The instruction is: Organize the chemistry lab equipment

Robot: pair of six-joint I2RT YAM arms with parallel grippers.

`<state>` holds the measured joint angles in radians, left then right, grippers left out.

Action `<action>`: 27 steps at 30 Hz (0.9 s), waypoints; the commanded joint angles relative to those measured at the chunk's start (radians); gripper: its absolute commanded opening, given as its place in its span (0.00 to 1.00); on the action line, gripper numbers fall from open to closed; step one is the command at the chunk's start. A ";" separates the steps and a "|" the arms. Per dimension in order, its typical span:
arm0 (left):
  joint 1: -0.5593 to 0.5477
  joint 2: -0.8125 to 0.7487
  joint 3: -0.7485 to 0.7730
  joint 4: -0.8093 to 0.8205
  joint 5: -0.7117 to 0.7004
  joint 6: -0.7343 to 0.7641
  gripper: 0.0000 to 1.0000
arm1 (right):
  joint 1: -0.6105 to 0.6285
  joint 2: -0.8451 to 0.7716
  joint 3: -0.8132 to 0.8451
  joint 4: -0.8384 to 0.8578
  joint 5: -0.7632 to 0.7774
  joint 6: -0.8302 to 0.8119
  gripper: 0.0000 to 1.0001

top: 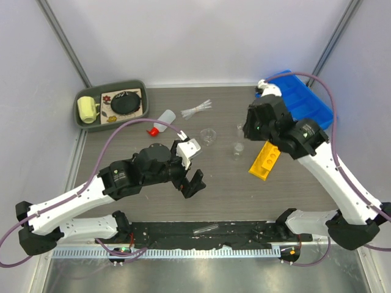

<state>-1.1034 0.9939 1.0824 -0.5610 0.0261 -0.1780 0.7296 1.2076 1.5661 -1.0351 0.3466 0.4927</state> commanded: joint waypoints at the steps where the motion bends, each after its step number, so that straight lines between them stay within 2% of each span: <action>1: 0.005 -0.029 0.031 -0.005 -0.017 -0.020 1.00 | -0.217 0.018 0.011 0.001 0.068 -0.077 0.12; 7: 0.005 -0.058 0.024 -0.004 0.001 -0.032 1.00 | -0.404 0.105 0.034 0.027 0.062 -0.120 0.11; 14: 0.005 -0.075 0.014 -0.008 0.005 -0.032 1.00 | -0.558 0.185 0.006 0.078 0.028 -0.134 0.08; 27: 0.005 -0.075 0.013 0.000 0.041 -0.044 1.00 | -0.673 0.230 -0.064 0.136 0.017 -0.158 0.07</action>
<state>-1.1030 0.9356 1.0824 -0.5812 0.0456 -0.2081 0.0734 1.4300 1.5192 -0.9539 0.3641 0.3550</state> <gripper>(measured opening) 0.996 0.261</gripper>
